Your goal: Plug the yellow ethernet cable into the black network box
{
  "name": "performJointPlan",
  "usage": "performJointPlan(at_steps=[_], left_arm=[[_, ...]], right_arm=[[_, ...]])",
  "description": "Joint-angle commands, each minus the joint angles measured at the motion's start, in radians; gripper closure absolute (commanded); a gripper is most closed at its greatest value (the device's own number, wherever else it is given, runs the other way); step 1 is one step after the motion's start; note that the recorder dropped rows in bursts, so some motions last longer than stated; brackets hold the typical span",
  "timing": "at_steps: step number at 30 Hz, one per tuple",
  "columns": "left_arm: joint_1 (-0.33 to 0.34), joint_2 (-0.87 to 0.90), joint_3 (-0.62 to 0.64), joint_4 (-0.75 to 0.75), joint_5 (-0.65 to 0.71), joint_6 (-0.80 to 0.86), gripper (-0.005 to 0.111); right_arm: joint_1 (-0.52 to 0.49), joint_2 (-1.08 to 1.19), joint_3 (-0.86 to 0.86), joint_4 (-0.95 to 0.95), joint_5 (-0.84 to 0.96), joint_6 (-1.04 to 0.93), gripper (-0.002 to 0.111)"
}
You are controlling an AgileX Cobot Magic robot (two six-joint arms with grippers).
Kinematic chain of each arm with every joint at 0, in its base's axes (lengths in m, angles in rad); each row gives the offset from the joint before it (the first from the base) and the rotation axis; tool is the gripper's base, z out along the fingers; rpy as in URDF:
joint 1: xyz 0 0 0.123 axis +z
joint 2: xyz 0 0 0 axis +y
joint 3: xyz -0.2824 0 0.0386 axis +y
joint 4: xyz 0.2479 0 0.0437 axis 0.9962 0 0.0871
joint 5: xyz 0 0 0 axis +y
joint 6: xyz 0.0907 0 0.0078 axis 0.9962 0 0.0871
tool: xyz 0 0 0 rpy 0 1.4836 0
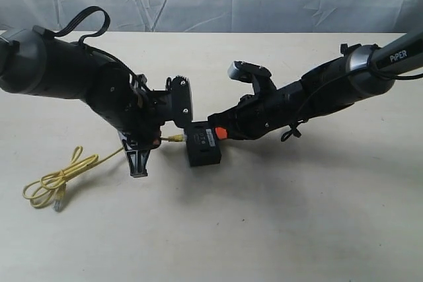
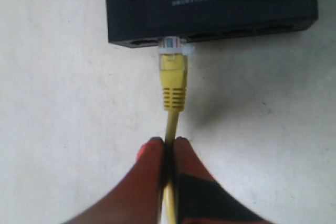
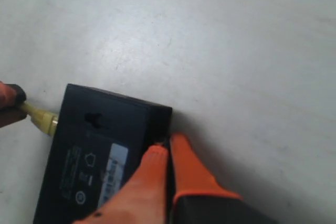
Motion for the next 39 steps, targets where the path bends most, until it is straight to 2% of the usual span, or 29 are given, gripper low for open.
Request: performJointPlan(at_steps=[1,8,14,27,39], left_arm=[[-0.009,-0.01,-0.003,-0.12,-0.09,0.067,0.107],[-0.009,-0.01,-0.003,-0.199,-0.099,0.13,0.107],[-0.009,-0.01,-0.003,-0.199,-0.094,0.13,0.107],[-0.009,-0.01,-0.003,-0.199,-0.1,0.13,0.107],[-0.009,-0.01,-0.003,-0.213,-0.111,0.13,0.107]], right_arm=[[0.008,0.002,-0.001,-0.003,0.064,-0.011,0.109],[0.044,0.002,-0.001,-0.003,0.056,-0.021,0.109],[0.058,0.002,-0.001,0.0,0.026,-0.014,0.109],[0.058,0.002,-0.001,0.019,0.146,-0.011,0.109],[0.098,0.002,-0.001,0.017,0.111,-0.011,0.109]])
